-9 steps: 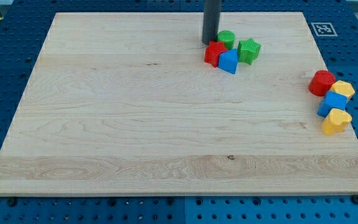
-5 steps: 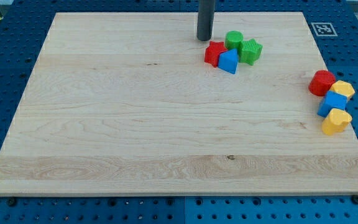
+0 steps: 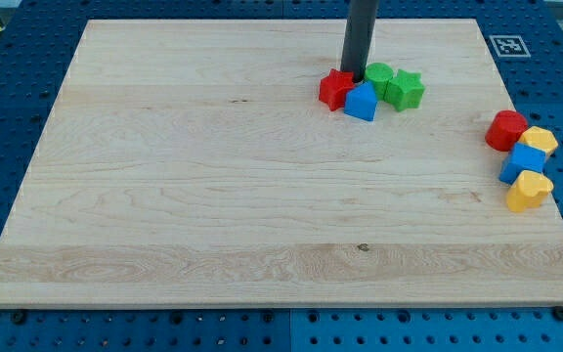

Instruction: Move the group of blocks a bit down

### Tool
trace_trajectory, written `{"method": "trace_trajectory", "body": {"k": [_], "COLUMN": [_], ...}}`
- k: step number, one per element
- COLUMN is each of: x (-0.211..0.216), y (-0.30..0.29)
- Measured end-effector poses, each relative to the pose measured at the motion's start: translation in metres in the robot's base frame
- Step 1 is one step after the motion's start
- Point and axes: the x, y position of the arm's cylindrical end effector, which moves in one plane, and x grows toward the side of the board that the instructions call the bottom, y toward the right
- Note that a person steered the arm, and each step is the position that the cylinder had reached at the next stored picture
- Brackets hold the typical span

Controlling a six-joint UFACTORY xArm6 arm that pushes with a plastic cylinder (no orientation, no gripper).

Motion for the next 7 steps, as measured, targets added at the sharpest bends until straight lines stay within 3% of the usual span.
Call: {"method": "trace_trajectory", "body": {"k": [2,3,4,7], "x": [-0.055,-0.066,-0.06,0.027], "y": [-0.004,0.027,0.055,0.058]}}
